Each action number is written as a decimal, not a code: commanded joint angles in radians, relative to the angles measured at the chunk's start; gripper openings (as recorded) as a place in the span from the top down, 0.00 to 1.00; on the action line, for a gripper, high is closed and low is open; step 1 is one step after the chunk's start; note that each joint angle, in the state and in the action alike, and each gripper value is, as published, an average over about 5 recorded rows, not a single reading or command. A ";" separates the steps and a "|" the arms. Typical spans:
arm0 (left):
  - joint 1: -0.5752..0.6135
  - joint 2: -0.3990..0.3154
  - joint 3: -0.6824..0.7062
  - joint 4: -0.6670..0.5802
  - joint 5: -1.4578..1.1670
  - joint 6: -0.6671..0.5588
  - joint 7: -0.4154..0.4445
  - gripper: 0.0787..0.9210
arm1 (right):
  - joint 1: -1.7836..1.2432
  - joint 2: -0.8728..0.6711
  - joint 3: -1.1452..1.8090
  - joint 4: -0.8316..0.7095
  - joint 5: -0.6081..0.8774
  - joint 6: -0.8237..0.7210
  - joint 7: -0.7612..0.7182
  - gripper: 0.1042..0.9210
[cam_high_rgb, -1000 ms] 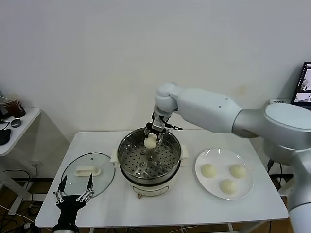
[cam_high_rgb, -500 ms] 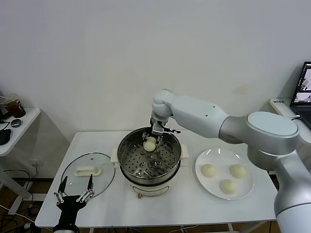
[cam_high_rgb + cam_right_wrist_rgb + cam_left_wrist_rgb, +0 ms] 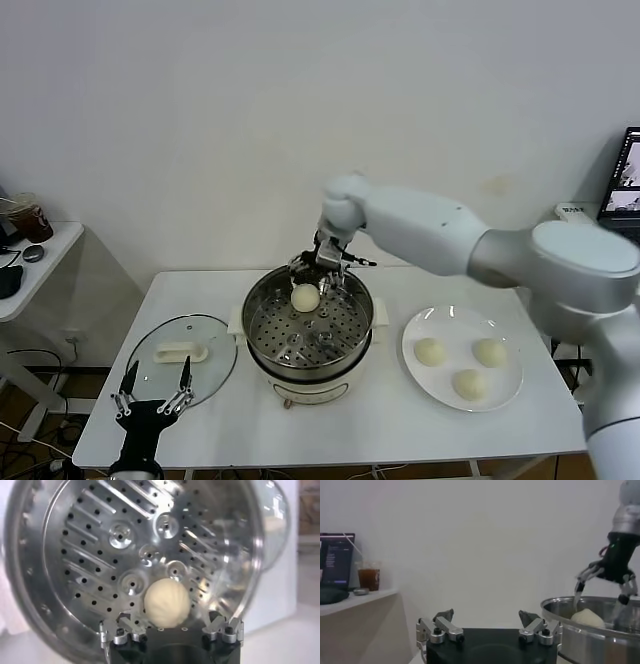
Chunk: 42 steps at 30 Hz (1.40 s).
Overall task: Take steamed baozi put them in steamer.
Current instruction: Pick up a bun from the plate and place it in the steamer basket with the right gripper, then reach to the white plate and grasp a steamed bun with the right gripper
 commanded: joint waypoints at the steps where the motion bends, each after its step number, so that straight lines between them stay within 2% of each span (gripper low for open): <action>1: -0.004 0.006 -0.003 0.000 -0.013 0.000 0.002 0.12 | 0.173 -0.404 -0.049 0.398 0.331 -0.678 -0.046 0.12; 3: -0.008 0.012 -0.006 0.003 -0.018 0.000 0.003 0.12 | 0.170 -0.485 -0.054 0.443 0.312 -0.756 -0.052 0.12; 6: -0.015 0.022 -0.008 0.012 -0.022 0.000 0.005 0.12 | 0.149 -0.587 -0.071 0.476 0.252 -0.788 -0.062 0.12; 16: -0.031 0.029 -0.004 0.031 -0.017 -0.002 0.008 0.12 | -0.116 -0.710 -0.027 0.441 0.021 -0.670 -0.080 0.12; 23: -0.026 0.021 -0.007 0.041 -0.013 -0.006 0.008 0.12 | -0.322 -0.661 0.121 0.370 -0.057 -0.629 -0.047 0.12; 34: -0.019 0.008 -0.020 0.042 -0.001 -0.007 0.010 0.12 | -0.488 -0.472 0.249 0.198 -0.146 -0.605 -0.022 0.12; 42: -0.012 0.003 -0.028 0.046 0.001 -0.007 0.010 0.12 | -0.552 -0.417 0.285 0.138 -0.182 -0.599 -0.020 0.12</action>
